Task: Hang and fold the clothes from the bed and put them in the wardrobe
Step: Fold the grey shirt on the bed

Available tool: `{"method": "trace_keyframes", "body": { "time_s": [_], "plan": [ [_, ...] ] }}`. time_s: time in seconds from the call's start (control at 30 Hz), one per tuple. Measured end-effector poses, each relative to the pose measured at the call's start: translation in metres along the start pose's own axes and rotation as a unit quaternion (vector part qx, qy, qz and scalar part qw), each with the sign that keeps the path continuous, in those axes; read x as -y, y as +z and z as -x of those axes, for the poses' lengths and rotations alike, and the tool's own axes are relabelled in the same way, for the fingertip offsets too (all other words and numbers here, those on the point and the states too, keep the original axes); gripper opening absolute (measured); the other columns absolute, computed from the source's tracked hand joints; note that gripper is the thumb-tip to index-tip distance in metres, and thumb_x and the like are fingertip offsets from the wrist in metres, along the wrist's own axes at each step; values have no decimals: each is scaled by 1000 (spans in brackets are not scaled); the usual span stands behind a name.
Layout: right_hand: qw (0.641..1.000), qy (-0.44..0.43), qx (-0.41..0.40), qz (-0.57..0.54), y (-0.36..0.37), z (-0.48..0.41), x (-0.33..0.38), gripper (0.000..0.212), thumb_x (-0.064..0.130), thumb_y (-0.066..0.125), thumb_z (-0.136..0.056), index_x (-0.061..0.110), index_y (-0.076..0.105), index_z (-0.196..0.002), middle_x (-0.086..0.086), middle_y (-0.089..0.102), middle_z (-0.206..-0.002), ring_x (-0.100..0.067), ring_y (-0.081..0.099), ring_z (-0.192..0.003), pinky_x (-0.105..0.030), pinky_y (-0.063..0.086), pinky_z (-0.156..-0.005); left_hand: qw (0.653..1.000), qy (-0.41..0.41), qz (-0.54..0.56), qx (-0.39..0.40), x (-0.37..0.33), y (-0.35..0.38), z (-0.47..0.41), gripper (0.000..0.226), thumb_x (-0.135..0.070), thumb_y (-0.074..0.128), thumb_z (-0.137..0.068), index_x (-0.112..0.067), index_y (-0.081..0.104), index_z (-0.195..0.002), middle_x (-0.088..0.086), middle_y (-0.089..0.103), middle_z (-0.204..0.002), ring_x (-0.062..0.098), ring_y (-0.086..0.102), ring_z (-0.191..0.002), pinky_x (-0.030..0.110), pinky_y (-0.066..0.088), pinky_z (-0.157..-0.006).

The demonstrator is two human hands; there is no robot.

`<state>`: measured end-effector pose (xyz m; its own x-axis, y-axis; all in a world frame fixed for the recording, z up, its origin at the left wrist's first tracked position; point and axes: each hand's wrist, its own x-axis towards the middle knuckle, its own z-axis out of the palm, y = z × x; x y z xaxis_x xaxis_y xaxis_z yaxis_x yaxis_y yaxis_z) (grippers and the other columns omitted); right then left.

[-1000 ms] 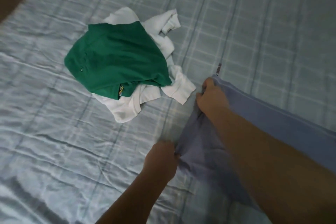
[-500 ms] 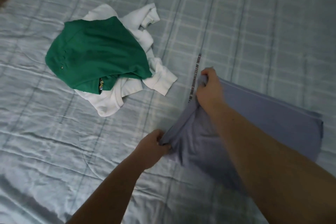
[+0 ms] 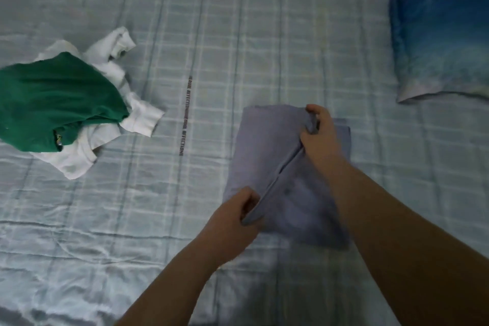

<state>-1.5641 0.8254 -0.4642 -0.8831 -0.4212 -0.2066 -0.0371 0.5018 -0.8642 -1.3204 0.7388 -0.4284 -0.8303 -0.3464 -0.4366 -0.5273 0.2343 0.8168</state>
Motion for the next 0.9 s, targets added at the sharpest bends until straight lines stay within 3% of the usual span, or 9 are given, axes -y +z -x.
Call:
{"method": "trace_keyframes", "body": {
  "time_s": [0.1, 0.2, 0.3, 0.4, 0.5, 0.6, 0.73, 0.83, 0.9],
  "plan": [
    [999, 24, -8, 20, -51, 4, -37, 47, 4, 62, -86, 15, 56, -132, 0, 56, -115, -12, 54, -98, -2, 39, -80, 999, 33, -30, -4, -8, 61, 1, 23, -15, 64, -86, -35, 52, -90, -16, 53, -75, -2, 50, -65, 9, 36, -59],
    [999, 31, 11, 9, -82, 2, -71, 41, 3, 65, -86, 17, 65, -125, 3, 64, -115, -17, 62, -110, -20, 46, -99, 997, 50, -53, 22, -3, 115, -2, 29, -16, 60, -85, -26, 58, -112, -7, 59, -98, 1, 52, -83, 4, 36, -74],
    [999, 10, 35, -19, -98, -1, -87, 47, -2, 60, -85, 7, 60, -131, -2, 59, -132, -14, 55, -123, -12, 40, -104, 990, 89, -100, 39, 3, 158, -9, 42, -21, 53, -80, -26, 52, -122, 2, 58, -110, 10, 51, -100, 17, 41, -87],
    [999, -4, 32, -38, -102, -8, -96, 52, -6, 52, -92, 11, 53, -141, -4, 49, -149, -13, 43, -138, -26, 29, -118, 983, 122, -136, 30, 2, 186, -16, 52, -12, 57, -78, -25, 50, -127, 4, 56, -115, 15, 49, -106, 22, 40, -91],
    [1000, -10, 19, -11, -100, -14, -108, 51, -5, 48, -95, 12, 50, -143, -3, 44, -151, -7, 37, -139, -10, 21, -115, 978, 126, -166, 18, 2, 205, -23, 55, -8, 61, -78, -19, 52, -131, 5, 54, -115, 20, 50, -107, 27, 43, -92],
    [997, -18, 25, 70, -100, -19, -123, 54, -1, 47, -96, 14, 44, -148, -10, 33, -158, -17, 31, -145, -1, 11, -108, 974, 122, -190, 29, 0, 219, -28, 53, -18, 61, -83, -19, 50, -135, 6, 53, -117, 25, 51, -106, 37, 49, -90],
    [993, -26, -29, 111, -98, -7, -131, 50, 11, 49, -99, 15, 43, -148, -17, 26, -160, -28, 29, -146, -27, 20, -118, 970, 130, -191, 75, -5, 218, -24, 58, -35, 62, -90, -18, 47, -144, 2, 52, -133, 20, 48, -119, 31, 45, -100],
    [982, -61, -69, 163, -93, 30, -128, 44, 15, 45, -100, 11, 47, -144, -16, 33, -157, -30, 32, -143, -40, 24, -120, 965, 176, -193, 16, -8, 200, -20, 37, -27, 53, -91, -21, 60, -127, -3, 65, -120, 18, 59, -106, 31, 51, -89],
    [969, -113, -52, 214, -87, 63, -125, 46, 12, 45, -95, 5, 50, -141, -20, 42, -151, -36, 39, -139, -47, 31, -116, 956, 208, -202, -33, -4, 183, -20, 36, -22, 49, -89, -18, 63, -122, -2, 67, -120, 20, 61, -106, 30, 47, -93]
  ]
}}
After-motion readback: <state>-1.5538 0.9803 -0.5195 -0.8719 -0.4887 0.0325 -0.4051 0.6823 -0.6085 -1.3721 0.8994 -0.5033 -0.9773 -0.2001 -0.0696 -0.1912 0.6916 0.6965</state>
